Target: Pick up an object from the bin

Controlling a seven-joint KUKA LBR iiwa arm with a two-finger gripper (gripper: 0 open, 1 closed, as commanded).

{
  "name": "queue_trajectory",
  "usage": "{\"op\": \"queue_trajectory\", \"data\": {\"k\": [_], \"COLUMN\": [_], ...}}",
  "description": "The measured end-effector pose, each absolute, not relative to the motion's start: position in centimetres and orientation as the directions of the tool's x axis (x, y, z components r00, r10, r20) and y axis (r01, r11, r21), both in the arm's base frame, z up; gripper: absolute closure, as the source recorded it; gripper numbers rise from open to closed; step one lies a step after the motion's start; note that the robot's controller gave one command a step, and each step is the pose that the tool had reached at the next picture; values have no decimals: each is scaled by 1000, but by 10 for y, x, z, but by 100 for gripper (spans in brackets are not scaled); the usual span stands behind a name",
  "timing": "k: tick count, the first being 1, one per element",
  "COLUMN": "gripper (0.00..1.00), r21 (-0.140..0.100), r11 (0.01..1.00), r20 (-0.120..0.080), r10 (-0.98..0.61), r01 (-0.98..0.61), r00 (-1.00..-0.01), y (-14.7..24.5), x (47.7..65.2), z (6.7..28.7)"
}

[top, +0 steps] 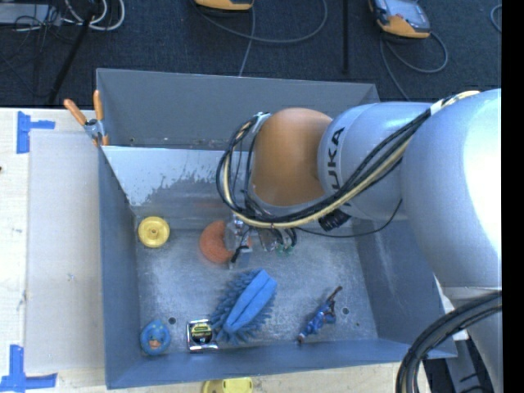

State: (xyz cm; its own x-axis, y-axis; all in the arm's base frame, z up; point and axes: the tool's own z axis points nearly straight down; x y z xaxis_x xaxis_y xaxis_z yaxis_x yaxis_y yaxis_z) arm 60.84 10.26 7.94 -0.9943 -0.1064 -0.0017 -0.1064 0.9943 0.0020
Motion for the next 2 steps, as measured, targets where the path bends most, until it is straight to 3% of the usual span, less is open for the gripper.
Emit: {"op": "queue_trajectory", "data": {"k": [1, 2], "gripper": [100, 100], "r21": [2, 1], "r11": [994, 992], "r20": [-2, -3], "r10": [-105, -123], "r01": [-105, -123], "r00": [-994, -992], "y": [103, 112], "x": [608, 606], "z": [79, 218]}}
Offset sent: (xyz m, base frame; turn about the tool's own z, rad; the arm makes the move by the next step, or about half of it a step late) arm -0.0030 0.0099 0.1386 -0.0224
